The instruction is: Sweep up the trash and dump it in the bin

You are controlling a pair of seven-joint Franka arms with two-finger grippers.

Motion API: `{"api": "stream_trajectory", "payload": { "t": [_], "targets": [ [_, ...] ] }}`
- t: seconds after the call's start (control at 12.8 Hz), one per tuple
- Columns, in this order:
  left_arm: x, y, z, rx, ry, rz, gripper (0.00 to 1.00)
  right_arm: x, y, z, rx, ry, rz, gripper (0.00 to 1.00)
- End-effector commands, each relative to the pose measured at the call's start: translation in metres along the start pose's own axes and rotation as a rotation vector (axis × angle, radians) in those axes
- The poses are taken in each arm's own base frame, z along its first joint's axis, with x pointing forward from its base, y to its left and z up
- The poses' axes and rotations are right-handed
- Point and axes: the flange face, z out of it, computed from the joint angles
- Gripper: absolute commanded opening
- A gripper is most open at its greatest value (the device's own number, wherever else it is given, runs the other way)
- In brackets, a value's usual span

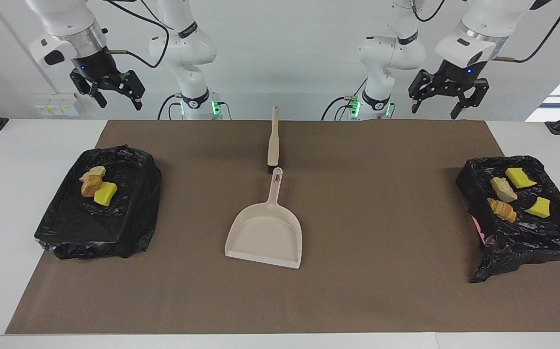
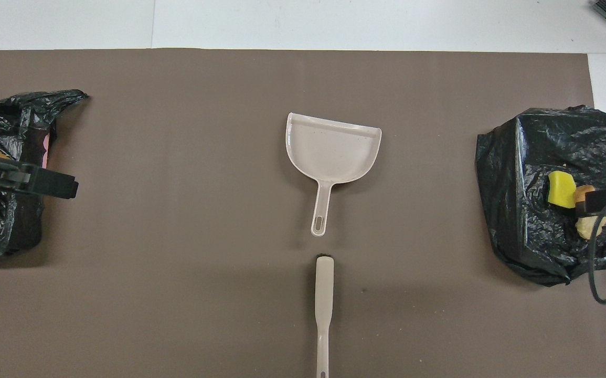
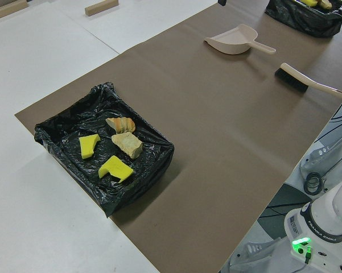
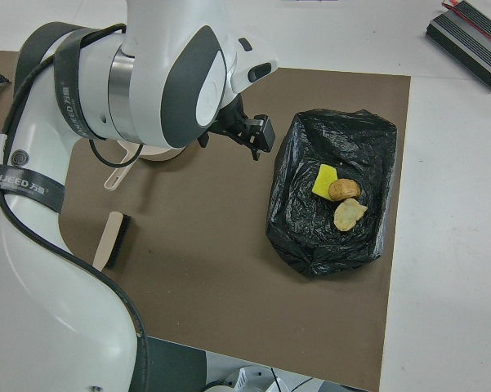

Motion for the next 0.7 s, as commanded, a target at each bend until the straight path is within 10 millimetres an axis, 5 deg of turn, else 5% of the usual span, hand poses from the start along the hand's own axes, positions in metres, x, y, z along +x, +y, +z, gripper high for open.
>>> {"api": "stream_trajectory", "payload": {
  "t": [0.0, 0.31, 0.62],
  "targets": [
    [-0.006, -0.017, 0.013, 0.0, -0.008, -0.016, 1.0, -0.001, 0.003, 0.001, 0.012, -0.012, -0.021, 1.0],
    [0.002, -0.054, 0.017, -0.001, 0.009, -0.009, 1.0, 0.005, 0.006, -0.002, -0.017, 0.031, -0.038, 1.0],
    [0.014, -0.06, 0.019, 0.011, 0.015, -0.019, 1.0, 0.006, 0.009, -0.002, -0.045, 0.033, -0.053, 1.0]
  ]
}}
